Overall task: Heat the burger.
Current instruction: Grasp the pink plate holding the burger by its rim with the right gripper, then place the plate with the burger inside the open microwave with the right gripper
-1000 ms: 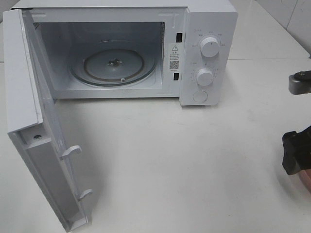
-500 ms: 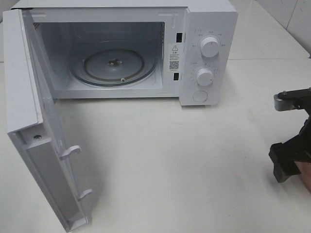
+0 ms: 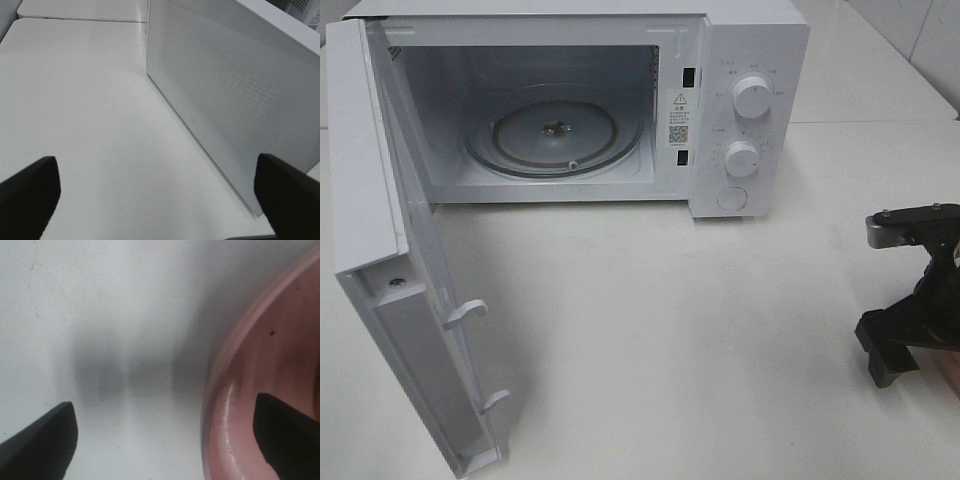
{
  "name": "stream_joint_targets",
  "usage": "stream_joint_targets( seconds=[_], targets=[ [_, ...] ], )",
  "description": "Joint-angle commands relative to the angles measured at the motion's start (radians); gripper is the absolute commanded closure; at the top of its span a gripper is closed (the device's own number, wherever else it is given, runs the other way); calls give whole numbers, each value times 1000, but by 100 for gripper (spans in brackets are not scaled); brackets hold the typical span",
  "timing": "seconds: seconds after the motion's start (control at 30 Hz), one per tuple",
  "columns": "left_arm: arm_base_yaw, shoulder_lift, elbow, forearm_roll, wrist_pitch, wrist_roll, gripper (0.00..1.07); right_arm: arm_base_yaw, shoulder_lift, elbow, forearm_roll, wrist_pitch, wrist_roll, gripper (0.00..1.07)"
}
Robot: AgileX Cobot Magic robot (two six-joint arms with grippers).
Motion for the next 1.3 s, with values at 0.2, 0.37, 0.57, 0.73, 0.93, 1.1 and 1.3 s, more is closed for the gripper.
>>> stream_joint_targets(
  seconds=[0.2,0.37,0.57,0.73,0.93,1.1,1.3],
  targets=[
    [-5,-17,3,-6,-13,0,9,-3,38,3,-9,-19,6,28],
    [-5,-17,3,-6,-13,0,9,-3,38,3,-14,-17,17,39],
    [-5,-17,3,-6,-13,0,9,-3,38,4,-21,-14,24,63],
    [-5,-17,3,-6,-13,0,9,-3,38,4,-69,-14,90,88],
    [-5,-17,3,-6,-13,0,9,-3,38,4,-94,-14,92,107],
    [-5,-17,3,-6,-13,0,9,-3,38,4,-95,-14,89,107],
    [-5,-17,3,-6,-13,0,9,0,35,4,-119,18,106,107]
  ],
)
